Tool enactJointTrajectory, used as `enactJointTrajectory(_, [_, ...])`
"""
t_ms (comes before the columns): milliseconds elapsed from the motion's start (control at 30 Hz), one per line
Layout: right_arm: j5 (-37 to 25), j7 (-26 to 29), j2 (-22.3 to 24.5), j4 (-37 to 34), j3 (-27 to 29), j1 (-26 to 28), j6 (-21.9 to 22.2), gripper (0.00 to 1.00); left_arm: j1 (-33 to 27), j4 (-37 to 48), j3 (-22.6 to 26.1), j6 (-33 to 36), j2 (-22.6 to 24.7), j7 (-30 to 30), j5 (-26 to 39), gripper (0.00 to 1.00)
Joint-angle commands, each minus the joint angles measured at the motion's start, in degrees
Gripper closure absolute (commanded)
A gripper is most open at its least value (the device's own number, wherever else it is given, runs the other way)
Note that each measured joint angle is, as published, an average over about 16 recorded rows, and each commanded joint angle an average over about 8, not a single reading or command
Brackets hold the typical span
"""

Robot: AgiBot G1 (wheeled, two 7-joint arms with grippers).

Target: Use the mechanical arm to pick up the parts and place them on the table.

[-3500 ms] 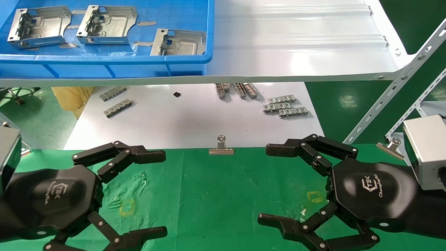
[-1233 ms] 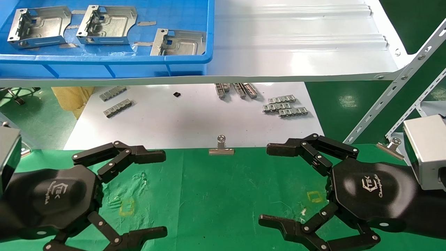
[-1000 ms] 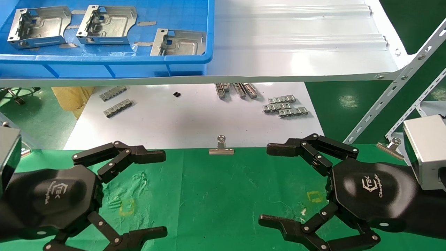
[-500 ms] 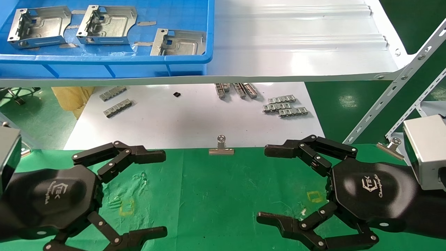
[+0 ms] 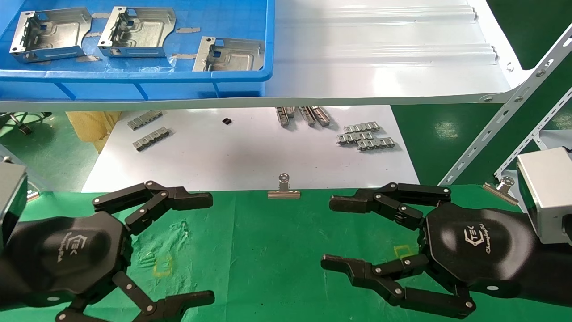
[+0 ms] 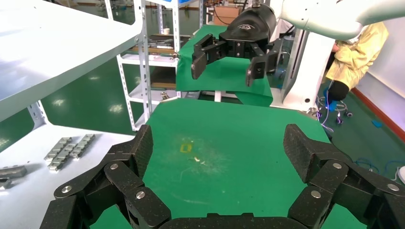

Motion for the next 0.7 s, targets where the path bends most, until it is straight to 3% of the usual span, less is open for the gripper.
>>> enactJointTrajectory(33, [0.0,0.0,0.0,0.0,0.0,0.0,0.0,1.00,0.0,0.0,0.0,0.0,0.0,0.0,0.0,0.00])
enactJointTrajectory(700, [0.0,0.0,0.0,0.0,0.0,0.0,0.0,1.00,0.0,0.0,0.0,0.0,0.0,0.0,0.0,0.00])
